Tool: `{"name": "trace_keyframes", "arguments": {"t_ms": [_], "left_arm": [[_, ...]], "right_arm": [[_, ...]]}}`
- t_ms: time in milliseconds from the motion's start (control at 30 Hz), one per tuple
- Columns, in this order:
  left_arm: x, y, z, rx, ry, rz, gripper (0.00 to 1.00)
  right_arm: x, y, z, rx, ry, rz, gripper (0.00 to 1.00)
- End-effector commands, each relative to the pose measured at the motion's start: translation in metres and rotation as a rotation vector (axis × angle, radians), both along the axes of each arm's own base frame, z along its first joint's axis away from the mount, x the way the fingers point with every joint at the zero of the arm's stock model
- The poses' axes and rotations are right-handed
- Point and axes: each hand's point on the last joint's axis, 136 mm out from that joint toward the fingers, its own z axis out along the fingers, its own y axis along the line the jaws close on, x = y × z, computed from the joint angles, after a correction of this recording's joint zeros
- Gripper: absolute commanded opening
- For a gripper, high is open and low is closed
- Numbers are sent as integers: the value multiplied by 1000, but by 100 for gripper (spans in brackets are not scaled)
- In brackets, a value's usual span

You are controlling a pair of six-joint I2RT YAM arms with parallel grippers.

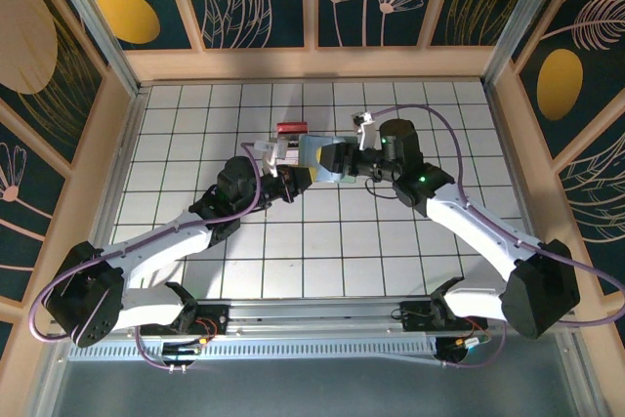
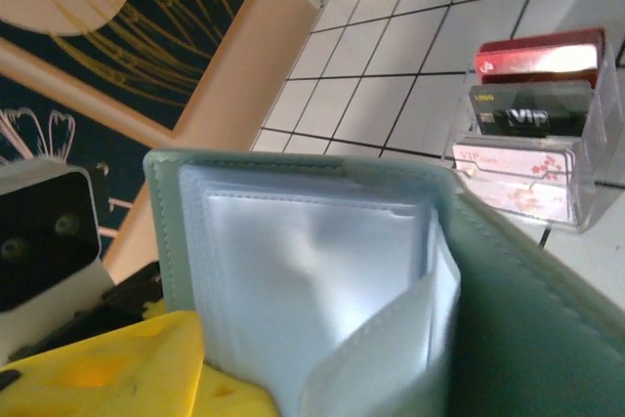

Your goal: Take the credit cards out of the card holder

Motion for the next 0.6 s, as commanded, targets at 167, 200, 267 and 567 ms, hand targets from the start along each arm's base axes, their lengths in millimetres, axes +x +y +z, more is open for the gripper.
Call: {"name": "trace_keyframes", "arguments": {"t_ms": [167, 200, 267, 567], "left_arm": [[-14, 1, 41, -107, -107, -49, 35], [-15, 3, 43, -113, -114, -42, 35], [-16, 7, 45, -121, -121, -28, 34], [-16, 10, 48, -147, -115, -21, 30]], "right_arm": [[-1, -2, 8, 30, -46, -7, 25], [-1, -3, 9, 32, -50, -10, 23], [-2, -5, 11, 39, -57, -13, 20], [-4, -6, 14, 57, -53, -7, 16]]}}
